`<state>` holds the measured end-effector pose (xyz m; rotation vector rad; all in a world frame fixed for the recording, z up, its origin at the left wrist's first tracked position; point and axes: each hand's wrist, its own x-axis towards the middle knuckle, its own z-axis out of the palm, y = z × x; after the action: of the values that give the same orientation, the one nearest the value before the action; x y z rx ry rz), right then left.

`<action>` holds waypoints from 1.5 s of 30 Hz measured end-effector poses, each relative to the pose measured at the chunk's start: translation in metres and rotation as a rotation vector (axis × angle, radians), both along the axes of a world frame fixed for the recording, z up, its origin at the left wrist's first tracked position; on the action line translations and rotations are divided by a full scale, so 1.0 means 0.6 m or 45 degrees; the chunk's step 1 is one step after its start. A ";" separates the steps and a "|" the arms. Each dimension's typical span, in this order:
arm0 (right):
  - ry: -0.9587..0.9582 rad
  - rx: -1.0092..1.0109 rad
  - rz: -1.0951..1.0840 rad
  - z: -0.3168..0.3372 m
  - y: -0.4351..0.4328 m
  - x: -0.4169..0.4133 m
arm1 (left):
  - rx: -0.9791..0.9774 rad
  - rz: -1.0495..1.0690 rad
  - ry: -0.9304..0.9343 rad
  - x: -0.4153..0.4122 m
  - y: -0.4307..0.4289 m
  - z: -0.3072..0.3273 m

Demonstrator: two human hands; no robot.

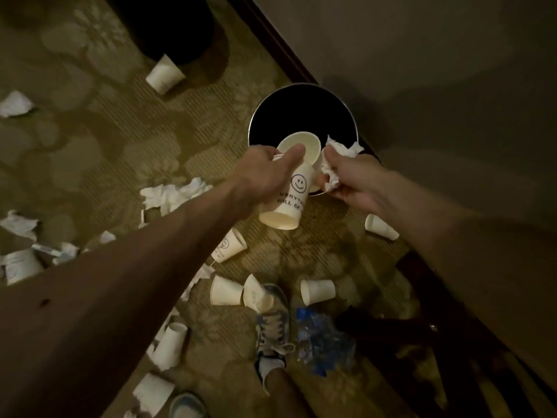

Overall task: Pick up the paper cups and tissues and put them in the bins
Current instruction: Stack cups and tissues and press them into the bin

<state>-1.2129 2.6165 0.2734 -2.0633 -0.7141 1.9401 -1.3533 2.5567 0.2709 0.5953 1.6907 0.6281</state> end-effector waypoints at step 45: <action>-0.903 0.479 0.291 -0.368 -0.751 0.353 | 0.351 -1.569 0.271 0.259 -0.519 -0.375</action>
<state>-1.0010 2.1660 0.0529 -2.4711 -1.3778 0.9903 -1.1981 2.2452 0.0460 1.7337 1.0976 -0.1223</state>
